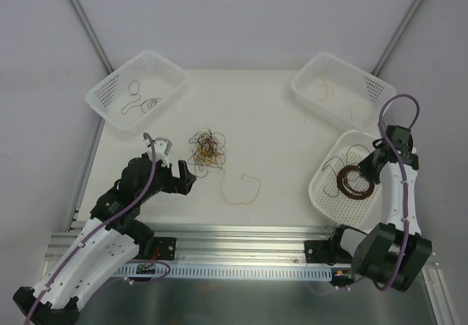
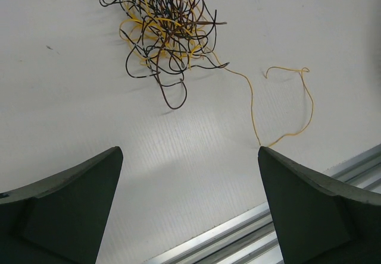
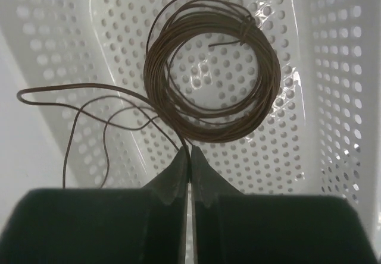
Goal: Untangle the cables
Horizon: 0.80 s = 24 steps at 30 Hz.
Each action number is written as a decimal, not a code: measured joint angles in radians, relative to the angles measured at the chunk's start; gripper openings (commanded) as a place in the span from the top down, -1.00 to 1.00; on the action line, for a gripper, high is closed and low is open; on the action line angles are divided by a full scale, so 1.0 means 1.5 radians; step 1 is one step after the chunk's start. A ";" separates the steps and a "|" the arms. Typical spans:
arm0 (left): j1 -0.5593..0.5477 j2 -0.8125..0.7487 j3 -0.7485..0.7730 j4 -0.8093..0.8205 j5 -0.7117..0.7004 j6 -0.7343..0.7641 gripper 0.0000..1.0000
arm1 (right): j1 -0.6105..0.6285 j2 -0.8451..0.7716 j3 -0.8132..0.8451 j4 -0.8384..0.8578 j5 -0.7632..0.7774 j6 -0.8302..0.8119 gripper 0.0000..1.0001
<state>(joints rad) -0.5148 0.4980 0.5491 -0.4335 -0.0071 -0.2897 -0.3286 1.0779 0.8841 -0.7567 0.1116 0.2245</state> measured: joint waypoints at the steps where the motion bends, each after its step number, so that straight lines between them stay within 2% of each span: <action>1: 0.000 -0.003 -0.003 0.000 0.000 0.000 -0.98 | -0.019 0.019 0.000 0.008 -0.006 0.016 0.99; 8: 0.000 0.006 -0.005 0.001 -0.001 0.002 -0.98 | -0.127 0.060 0.012 0.013 0.021 0.105 0.92; 13: 0.000 0.016 -0.005 0.001 -0.002 0.005 -0.98 | -0.132 0.084 0.047 0.019 0.007 0.120 0.88; 16: 0.000 0.024 -0.005 0.001 -0.001 0.008 -0.98 | -0.125 0.095 0.034 0.019 0.003 0.122 0.73; 17: 0.000 0.029 -0.005 0.001 -0.001 0.009 -0.98 | -0.124 0.096 0.026 0.018 0.003 0.121 0.64; 18: 0.000 0.034 -0.005 0.001 -0.001 0.010 -0.98 | -0.123 0.095 0.018 0.016 0.004 0.119 0.35; 21: 0.000 0.046 -0.005 0.001 -0.001 0.011 -0.98 | -0.121 0.095 0.012 0.004 0.008 0.102 -0.13; 23: 0.004 0.050 -0.005 0.001 -0.001 0.011 -0.98 | -0.107 0.090 0.022 -0.008 0.020 0.082 -0.38; 24: 0.005 0.051 -0.005 0.001 -0.001 0.011 -0.98 | -0.095 0.087 0.030 -0.014 0.027 0.073 -0.44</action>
<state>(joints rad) -0.5079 0.5743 0.5423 -0.4324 -0.0090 -0.2726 -0.4709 1.2079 0.9295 -0.7776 0.1524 0.3347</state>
